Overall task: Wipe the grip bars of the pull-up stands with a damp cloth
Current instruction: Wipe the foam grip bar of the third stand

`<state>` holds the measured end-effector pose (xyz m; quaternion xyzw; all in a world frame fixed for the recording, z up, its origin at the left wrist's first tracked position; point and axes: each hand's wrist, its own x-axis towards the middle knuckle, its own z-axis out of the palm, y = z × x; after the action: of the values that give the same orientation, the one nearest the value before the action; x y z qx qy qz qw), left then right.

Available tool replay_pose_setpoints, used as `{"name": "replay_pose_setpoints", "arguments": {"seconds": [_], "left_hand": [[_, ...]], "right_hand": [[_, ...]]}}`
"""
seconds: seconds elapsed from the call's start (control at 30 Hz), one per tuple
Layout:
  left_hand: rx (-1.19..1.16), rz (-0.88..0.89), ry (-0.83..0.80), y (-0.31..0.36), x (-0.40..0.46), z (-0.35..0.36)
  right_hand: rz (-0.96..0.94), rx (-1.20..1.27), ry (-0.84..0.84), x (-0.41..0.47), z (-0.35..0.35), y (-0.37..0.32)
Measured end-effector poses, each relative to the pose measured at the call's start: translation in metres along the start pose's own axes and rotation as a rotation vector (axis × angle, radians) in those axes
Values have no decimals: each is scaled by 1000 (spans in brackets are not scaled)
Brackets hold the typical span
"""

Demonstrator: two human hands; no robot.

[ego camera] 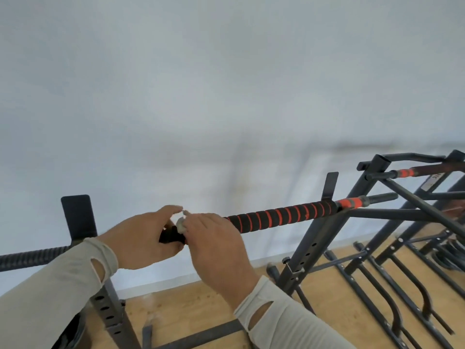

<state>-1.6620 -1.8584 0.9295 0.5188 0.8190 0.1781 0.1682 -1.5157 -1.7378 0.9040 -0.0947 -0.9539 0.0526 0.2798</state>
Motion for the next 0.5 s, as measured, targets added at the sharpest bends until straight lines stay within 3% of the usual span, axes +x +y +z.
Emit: {"name": "replay_pose_setpoints", "arguments": {"seconds": [0.1, 0.27, 0.5], "left_hand": [[138, -7, -16, 4, 1, 0], [96, -23, 13, 0, -4, -1], [361, 123, 148, 2, -1, 5]], "right_hand": [[130, -152, -118, -2, -25, 39], [415, -313, -217, -19, -77, 110], [746, -591, -240, -41, -129, 198]]}}
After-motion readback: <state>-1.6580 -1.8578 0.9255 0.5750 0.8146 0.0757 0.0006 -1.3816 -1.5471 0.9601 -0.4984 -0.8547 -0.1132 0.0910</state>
